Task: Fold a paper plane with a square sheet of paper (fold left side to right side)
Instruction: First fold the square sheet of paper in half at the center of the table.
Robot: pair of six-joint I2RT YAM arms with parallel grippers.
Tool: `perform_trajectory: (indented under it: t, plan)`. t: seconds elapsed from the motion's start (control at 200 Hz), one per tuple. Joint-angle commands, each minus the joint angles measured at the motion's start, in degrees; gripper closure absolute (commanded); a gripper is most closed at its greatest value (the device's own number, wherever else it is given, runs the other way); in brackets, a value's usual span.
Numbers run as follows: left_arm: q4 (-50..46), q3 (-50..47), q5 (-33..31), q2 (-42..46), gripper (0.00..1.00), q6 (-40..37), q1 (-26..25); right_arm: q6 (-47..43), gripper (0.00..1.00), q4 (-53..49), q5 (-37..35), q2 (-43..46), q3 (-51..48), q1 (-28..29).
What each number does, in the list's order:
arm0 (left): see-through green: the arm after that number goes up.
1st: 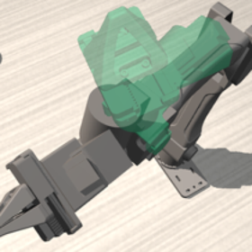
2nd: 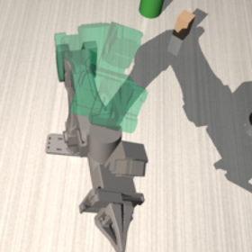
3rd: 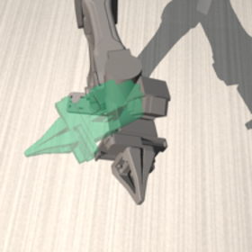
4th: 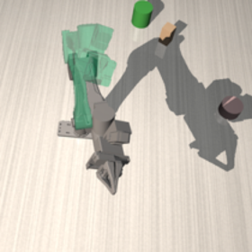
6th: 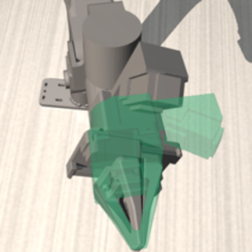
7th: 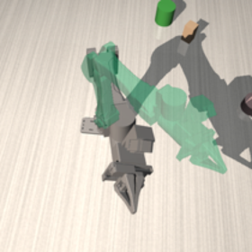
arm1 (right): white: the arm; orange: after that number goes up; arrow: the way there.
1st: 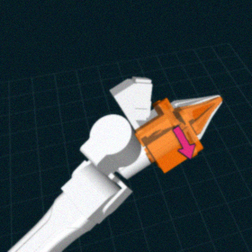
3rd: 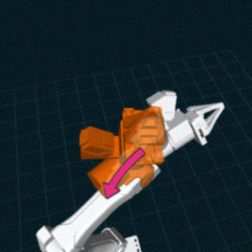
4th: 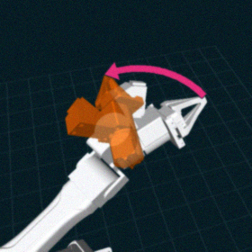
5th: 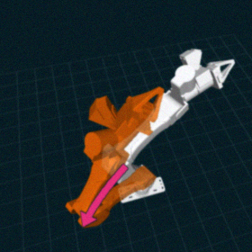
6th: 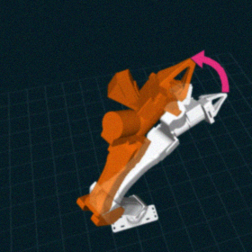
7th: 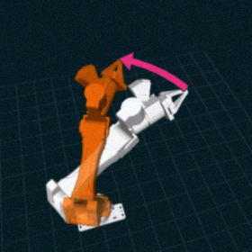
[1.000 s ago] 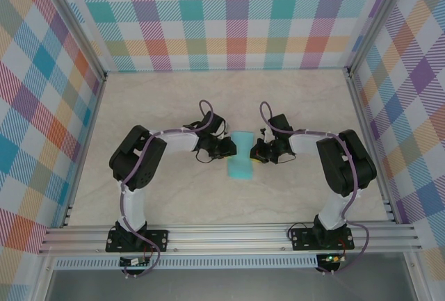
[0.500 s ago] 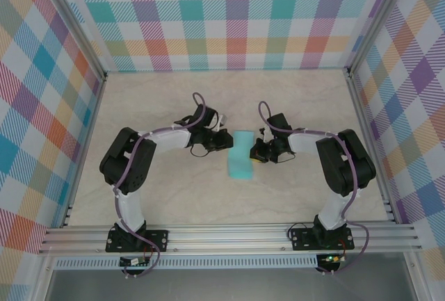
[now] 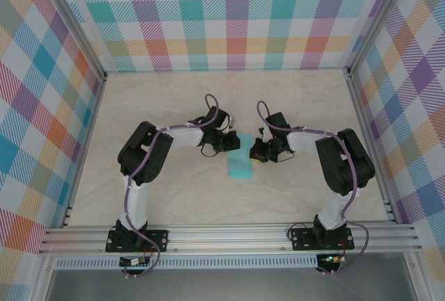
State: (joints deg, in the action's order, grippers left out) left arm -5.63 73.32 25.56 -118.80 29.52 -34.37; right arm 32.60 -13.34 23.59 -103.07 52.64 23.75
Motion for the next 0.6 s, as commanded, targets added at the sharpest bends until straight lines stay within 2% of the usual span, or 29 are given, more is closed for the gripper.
perform_trajectory:
  t: [0.0, 0.33, 0.595]
  plan:
    - [-0.2, 0.4, -7.6, -1.0, 0.89, 0.5, 1.4, -1.7, 1.00, -7.0, -9.1, -4.2, -2.2, 0.7]
    - [-0.2, 5.2, -8.7, -3.7, 0.87, 1.8, 5.3, -1.8, 1.00, -6.7, -8.8, -4.1, -2.5, 0.7]
    - [-0.4, 9.4, -7.3, -6.8, 0.87, 2.1, 8.1, -1.7, 1.00, -6.6, -8.7, -3.9, -2.7, 0.8]
